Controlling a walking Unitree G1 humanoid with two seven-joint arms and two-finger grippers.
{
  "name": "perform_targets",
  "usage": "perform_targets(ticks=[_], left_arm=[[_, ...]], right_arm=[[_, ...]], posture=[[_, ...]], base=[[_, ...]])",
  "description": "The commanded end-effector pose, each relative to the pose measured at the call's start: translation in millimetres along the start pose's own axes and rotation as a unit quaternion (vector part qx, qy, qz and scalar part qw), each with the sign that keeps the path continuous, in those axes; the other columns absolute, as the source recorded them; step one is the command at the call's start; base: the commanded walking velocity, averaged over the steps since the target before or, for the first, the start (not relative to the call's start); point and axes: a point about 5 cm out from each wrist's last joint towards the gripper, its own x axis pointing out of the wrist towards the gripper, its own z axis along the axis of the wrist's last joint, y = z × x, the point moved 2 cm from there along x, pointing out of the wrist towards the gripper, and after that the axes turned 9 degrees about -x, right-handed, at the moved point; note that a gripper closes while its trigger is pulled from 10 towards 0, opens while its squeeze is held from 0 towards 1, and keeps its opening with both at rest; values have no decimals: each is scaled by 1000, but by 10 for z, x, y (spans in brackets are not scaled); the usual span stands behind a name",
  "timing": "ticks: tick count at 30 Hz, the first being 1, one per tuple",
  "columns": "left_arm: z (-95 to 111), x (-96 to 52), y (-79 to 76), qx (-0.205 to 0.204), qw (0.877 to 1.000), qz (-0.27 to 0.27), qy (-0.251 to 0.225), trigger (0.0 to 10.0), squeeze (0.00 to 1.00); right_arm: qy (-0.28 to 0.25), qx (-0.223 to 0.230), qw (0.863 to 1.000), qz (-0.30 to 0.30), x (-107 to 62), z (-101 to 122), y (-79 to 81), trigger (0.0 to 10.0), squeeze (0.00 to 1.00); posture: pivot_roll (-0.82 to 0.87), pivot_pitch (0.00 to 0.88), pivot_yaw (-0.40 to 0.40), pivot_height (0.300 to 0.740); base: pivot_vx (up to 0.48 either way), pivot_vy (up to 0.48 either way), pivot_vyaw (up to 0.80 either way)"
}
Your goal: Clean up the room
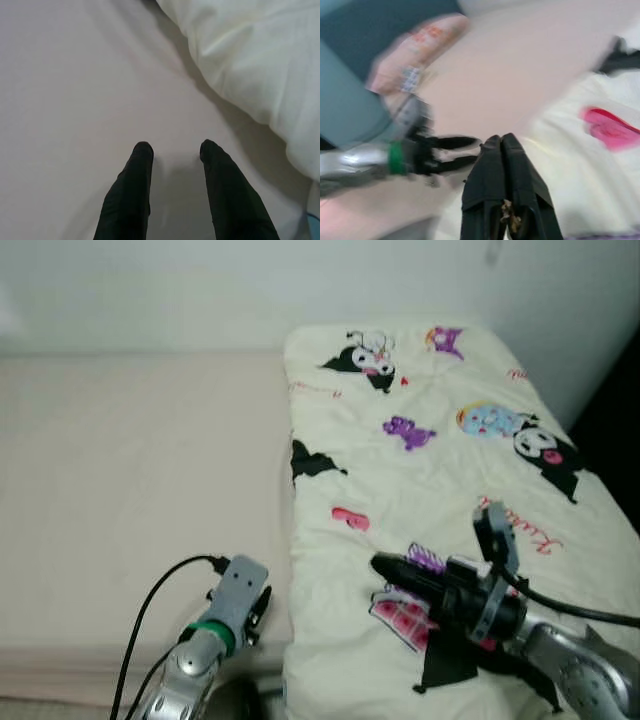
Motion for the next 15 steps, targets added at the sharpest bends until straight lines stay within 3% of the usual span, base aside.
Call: perform_targets(ticks=[1,2,3,5,8,9,10,11,12,14,15], left_arm=[[-112,-42,13,5,1000,-1,19,10000,0],[-109,-45,27,6,1000,1,19,10000,0],[-109,-45,27,6,1000,1,19,10000,0],[-105,-49,41,6,1000,3,19,10000,0],[-105,-50,42,6,1000,3,19,10000,0],[-108,-56,35,5,1000,4,19,10000,0],[-108,-56,35,5,1000,4,19,10000,0],[-109,-63,24,4,1000,3,18,10000,0],[-109,-63,24,4,1000,3,18,10000,0],[-86,-74,23,1,1000,2,14,10000,0],[-86,-74,23,1,1000,2,14,10000,0]], right_arm=[[52,-3,996,-68,11,-345,-110,10000,0],[86,-4,993,-84,61,-565,-99,10000,0],[86,-4,993,-84,61,-565,-99,10000,0],[134,10,988,-70,171,-896,65,10000,0],[151,19,987,-51,222,-1014,178,10000,0],[169,46,984,6,333,-1200,476,10000,0],[169,46,984,6,333,-1200,476,10000,0],[174,65,981,64,405,-1276,751,10000,0],[174,65,981,64,405,-1276,751,10000,0],[169,75,975,127,401,-1216,1001,10000,0],[169,75,975,127,401,-1216,1001,10000,0]], posture=[[-123,148,151,595],[-115,149,152,595],[-115,149,152,595],[-111,152,152,595],[-111,152,152,595],[-105,158,151,595],[-105,158,151,595],[-104,161,149,595],[-104,161,149,595],[-107,163,145,595],[-107,163,145,595]], base=[[0,0,0],[0,0,0],[0,0,0],[0,0,0],[0,0,0],[0,0,0],[0,0,0],[0,0,0],[0,0,0],[0,0,0],[0,0,0]])
